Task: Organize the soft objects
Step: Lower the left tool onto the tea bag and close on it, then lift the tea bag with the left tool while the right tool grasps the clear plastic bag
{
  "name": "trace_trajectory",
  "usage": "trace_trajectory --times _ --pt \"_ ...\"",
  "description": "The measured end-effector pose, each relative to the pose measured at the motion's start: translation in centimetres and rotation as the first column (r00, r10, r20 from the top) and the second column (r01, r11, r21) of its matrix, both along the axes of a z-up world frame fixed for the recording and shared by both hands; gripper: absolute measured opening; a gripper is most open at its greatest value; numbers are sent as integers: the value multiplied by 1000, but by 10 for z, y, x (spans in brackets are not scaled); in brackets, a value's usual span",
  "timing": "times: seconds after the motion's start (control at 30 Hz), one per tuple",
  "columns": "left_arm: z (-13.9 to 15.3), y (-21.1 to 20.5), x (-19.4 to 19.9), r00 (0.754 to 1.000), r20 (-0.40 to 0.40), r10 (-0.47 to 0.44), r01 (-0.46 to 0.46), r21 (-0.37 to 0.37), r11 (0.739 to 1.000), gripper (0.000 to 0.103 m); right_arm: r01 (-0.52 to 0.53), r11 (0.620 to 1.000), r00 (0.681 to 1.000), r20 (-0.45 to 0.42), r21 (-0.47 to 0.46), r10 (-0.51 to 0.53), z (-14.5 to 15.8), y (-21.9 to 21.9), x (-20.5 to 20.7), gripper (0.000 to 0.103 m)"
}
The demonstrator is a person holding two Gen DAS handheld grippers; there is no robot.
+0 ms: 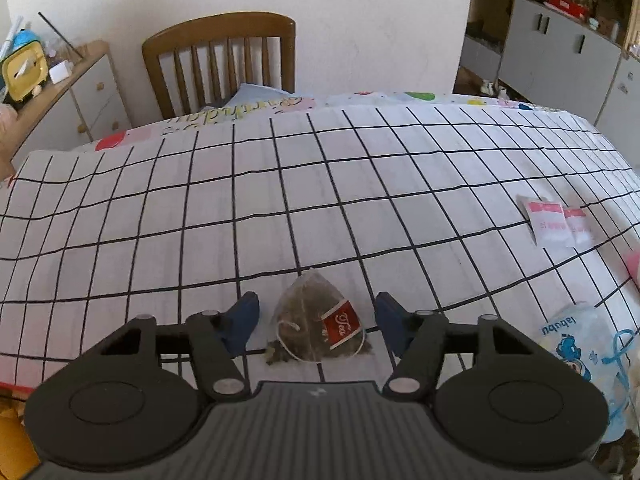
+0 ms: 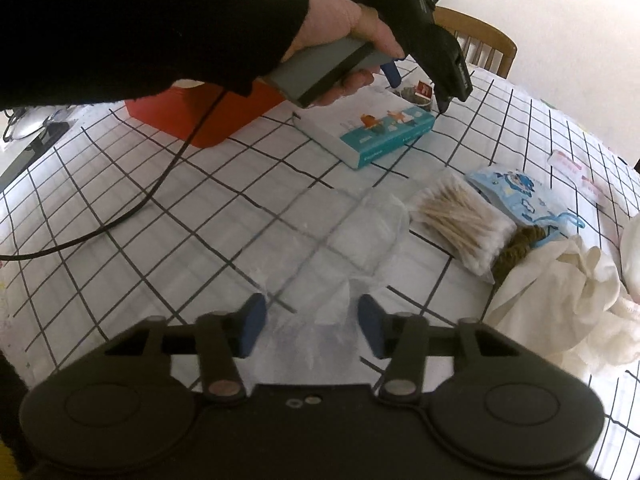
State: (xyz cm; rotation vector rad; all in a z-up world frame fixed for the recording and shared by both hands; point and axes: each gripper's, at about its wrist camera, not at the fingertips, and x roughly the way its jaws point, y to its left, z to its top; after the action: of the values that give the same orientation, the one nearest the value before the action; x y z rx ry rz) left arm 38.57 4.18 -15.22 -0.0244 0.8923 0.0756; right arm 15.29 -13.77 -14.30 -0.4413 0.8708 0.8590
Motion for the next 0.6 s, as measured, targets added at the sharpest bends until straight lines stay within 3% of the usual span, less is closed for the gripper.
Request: trace_trajectory --times 0.03,0.17,0.23,0.6 --pt "0 0 0 1000 3 0 0 1 1000 57 1 1000 1000 6 0 -1 1 0 0 32" --pt "2 2 0 1000 10 14 -14 7 1000 36 16 1000 1000 11 4 -16 2 -2 3 17" --pt "3 3 -1 1000 10 18 -18 2 1000 33 30 1000 1000 8 10 -30 2 -3 5 11" --pt "12 8 -10 1000 19 23 -24 9 1000 20 112 992 994 -17 64 -111 11 -18 13 5"
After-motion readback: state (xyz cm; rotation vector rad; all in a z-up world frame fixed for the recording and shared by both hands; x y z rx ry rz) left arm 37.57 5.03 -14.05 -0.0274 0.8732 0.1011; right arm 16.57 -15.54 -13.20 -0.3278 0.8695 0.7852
